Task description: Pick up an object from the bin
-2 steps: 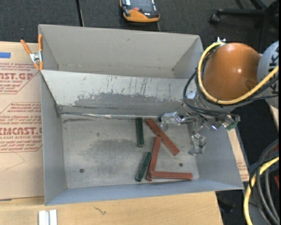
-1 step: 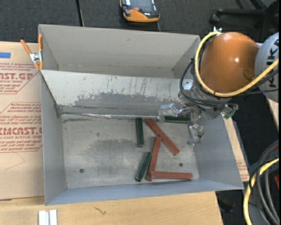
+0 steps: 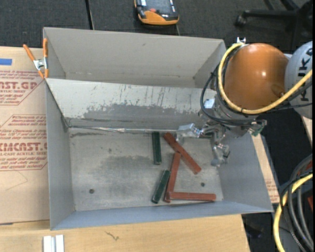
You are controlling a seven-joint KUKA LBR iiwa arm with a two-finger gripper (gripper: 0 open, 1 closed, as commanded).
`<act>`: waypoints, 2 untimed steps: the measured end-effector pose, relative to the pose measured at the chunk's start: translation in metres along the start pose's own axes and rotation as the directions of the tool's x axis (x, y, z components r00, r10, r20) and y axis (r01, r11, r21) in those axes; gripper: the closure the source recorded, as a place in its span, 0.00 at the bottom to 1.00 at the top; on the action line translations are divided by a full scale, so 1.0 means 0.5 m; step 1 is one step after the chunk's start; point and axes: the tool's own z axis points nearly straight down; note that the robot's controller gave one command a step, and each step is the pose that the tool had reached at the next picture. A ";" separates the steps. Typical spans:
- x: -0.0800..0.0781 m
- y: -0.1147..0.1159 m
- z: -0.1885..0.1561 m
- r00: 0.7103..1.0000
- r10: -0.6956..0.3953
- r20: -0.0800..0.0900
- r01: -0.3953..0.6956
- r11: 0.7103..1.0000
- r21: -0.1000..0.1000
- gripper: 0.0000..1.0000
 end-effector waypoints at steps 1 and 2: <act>-0.004 0.111 0.039 0.990 -0.141 -0.001 0.141 0.990 -0.002 0.00; -0.006 0.004 0.105 0.999 0.049 0.003 -0.049 0.999 0.003 0.00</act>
Offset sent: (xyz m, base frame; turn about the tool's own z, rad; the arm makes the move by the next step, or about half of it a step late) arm 0.0355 -0.0270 -0.0860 0.2126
